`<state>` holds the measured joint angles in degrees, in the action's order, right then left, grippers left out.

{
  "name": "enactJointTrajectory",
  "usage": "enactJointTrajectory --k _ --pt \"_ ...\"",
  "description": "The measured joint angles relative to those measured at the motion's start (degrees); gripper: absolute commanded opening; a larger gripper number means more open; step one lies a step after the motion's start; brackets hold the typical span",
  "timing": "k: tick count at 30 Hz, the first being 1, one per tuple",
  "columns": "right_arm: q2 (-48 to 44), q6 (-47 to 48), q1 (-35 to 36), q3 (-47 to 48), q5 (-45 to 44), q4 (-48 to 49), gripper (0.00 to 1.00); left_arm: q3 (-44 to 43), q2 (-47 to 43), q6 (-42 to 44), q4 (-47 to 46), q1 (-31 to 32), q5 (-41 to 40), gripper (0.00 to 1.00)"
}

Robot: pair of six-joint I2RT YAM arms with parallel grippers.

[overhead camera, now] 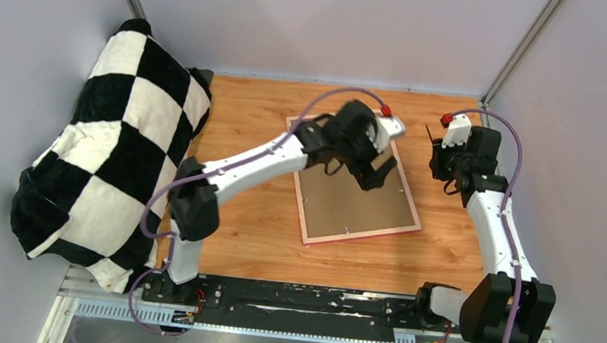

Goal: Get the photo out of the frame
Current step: Adjust the photo frame at the center of the board, then adjust the screwdriver.

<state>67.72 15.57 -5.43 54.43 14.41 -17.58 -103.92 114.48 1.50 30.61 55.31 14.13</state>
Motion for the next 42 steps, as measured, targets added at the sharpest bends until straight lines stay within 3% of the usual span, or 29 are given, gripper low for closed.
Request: enactJointTrajectory --k 7,12,17,22,26,36,42 --pt "1.01 -4.24 -0.09 0.28 6.84 -0.17 0.00 3.65 -13.42 -0.96 -2.71 -12.63 -1.79 1.00" --pt "6.67 -7.85 0.50 3.56 17.57 -2.19 0.00 6.62 -11.82 -3.74 -5.09 -21.77 0.33 1.00" --pt "12.15 -9.81 2.16 8.22 28.85 -4.31 0.00 11.93 -9.07 -8.09 -9.42 -28.72 10.43 1.00" --pt "13.33 -9.27 6.38 9.25 39.80 -6.21 0.00 15.78 -9.05 -10.54 -15.80 -28.44 25.53 1.00" --pt "13.25 -6.47 10.29 8.52 45.86 -7.89 0.00 16.85 -9.77 -8.74 -17.49 -26.71 32.61 1.00" --pt "13.11 -0.28 10.95 7.61 56.08 -12.35 0.00 16.81 -11.21 -0.26 -13.33 -23.32 39.95 1.00" --pt "13.16 2.93 11.54 7.52 57.68 -15.06 0.00 15.89 -11.21 2.80 -9.60 -21.75 42.51 0.96"
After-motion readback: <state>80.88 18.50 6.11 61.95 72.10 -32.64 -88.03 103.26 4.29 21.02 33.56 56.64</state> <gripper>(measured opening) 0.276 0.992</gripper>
